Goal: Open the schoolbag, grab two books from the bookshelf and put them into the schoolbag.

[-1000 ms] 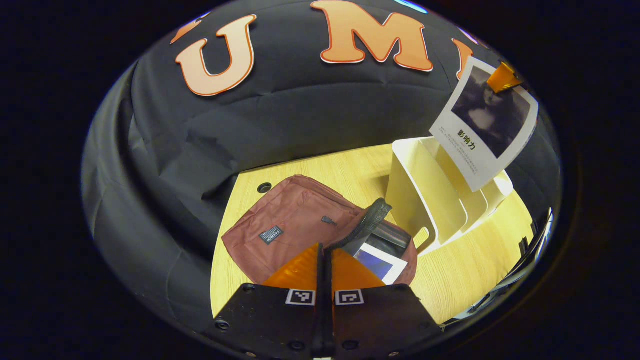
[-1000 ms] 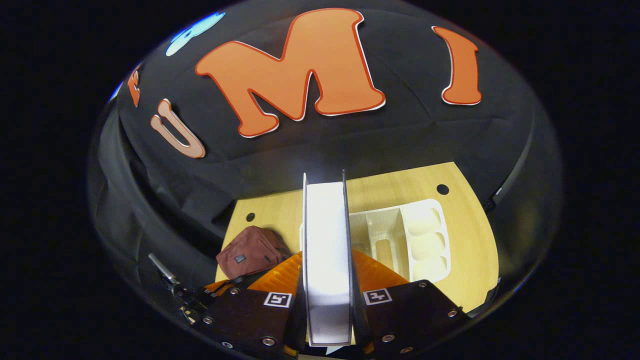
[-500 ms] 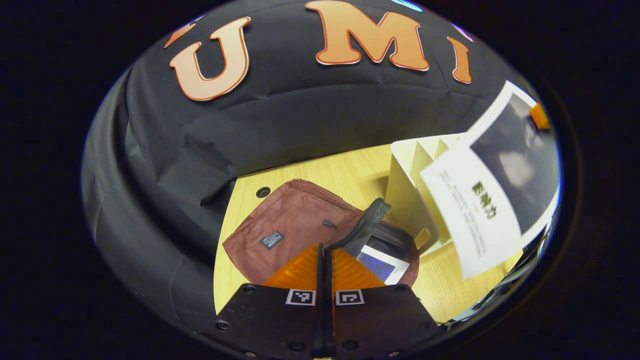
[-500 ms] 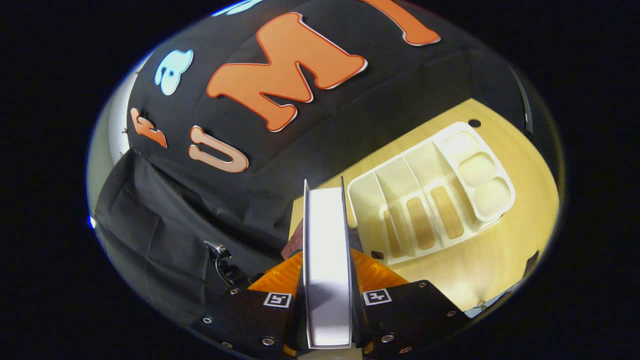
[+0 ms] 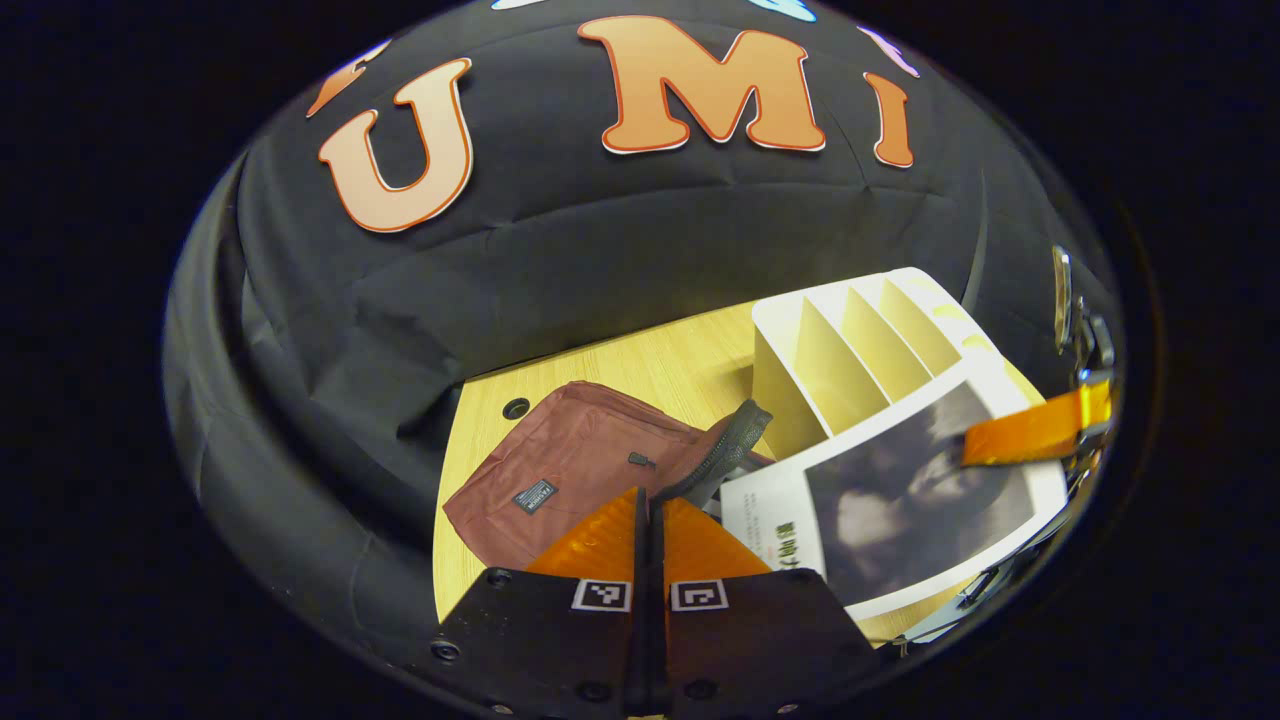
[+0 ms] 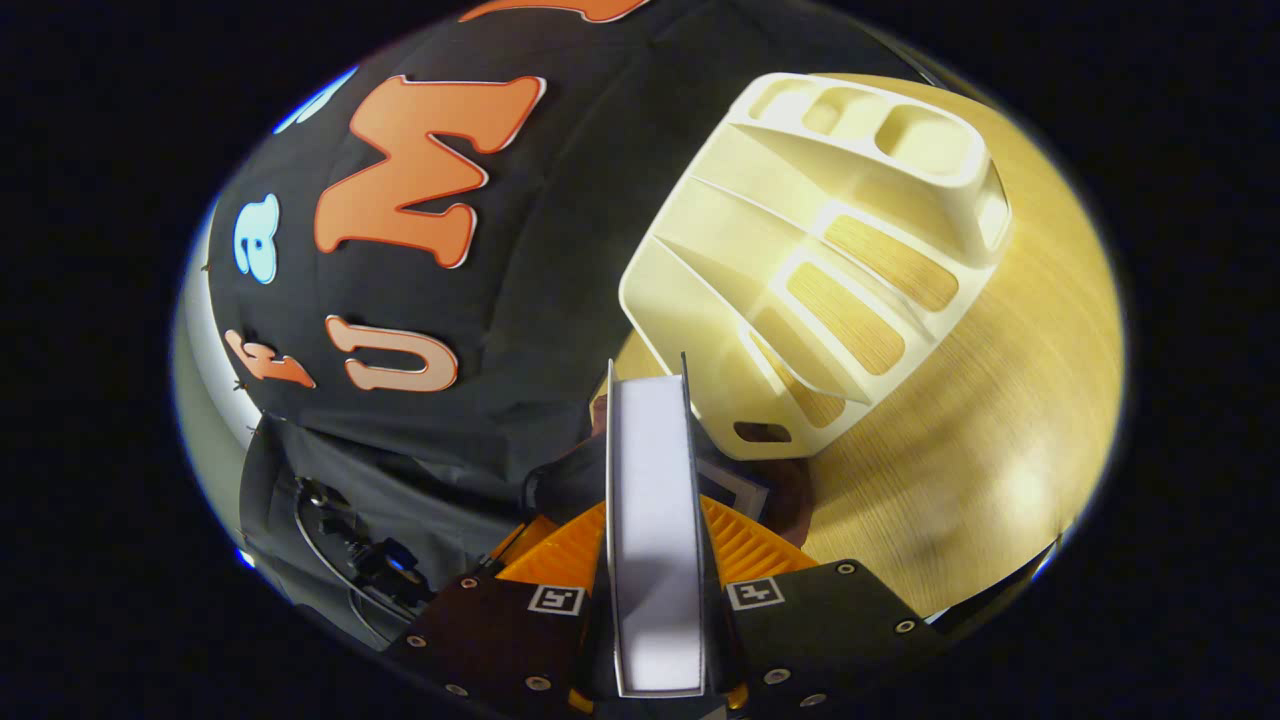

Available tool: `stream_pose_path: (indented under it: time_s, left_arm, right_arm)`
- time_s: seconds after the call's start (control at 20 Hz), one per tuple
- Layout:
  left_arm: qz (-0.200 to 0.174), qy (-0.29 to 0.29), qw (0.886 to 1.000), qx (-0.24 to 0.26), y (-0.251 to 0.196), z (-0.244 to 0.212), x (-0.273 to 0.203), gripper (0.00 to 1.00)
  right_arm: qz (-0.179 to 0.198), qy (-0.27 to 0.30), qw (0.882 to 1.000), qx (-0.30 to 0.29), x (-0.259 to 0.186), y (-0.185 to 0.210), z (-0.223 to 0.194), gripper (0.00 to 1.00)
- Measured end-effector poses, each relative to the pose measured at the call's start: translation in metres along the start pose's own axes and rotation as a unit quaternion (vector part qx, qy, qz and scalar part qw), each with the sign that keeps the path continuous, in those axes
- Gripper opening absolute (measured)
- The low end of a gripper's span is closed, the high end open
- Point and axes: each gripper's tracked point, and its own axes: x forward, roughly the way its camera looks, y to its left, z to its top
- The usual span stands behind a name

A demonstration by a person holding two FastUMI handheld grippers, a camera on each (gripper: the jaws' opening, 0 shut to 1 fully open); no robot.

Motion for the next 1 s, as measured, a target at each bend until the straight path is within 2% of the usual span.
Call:
stream_pose_path:
  time_s: [0.25,0.45,0.6,0.75,1.0]
  left_arm:
    - [0.0,-0.016,1.0,0.021,-0.002,0.006,-0.017,0.01]
    - [-0.011,-0.017,0.999,0.027,-0.021,0.008,-0.024,0.0]
    - [-0.006,-0.014,0.999,0.039,-0.031,0.008,-0.024,0.0]
    - [-0.02,-0.013,0.999,0.046,-0.043,0.007,-0.025,0.0]
    - [-0.017,-0.019,0.999,0.043,-0.039,0.009,-0.024,0.0]
  right_arm:
    - [0.009,-0.014,0.999,0.034,0.04,-0.013,-0.027,0.37]
    - [0.034,-0.025,0.997,0.063,0.076,-0.003,-0.042,0.37]
    - [0.045,-0.037,0.996,0.062,0.101,0.006,-0.052,0.37]
    - [0.041,-0.047,0.997,0.053,0.125,0.018,-0.059,0.37]
    - [0.022,-0.047,0.998,0.036,0.15,0.017,-0.072,0.37]
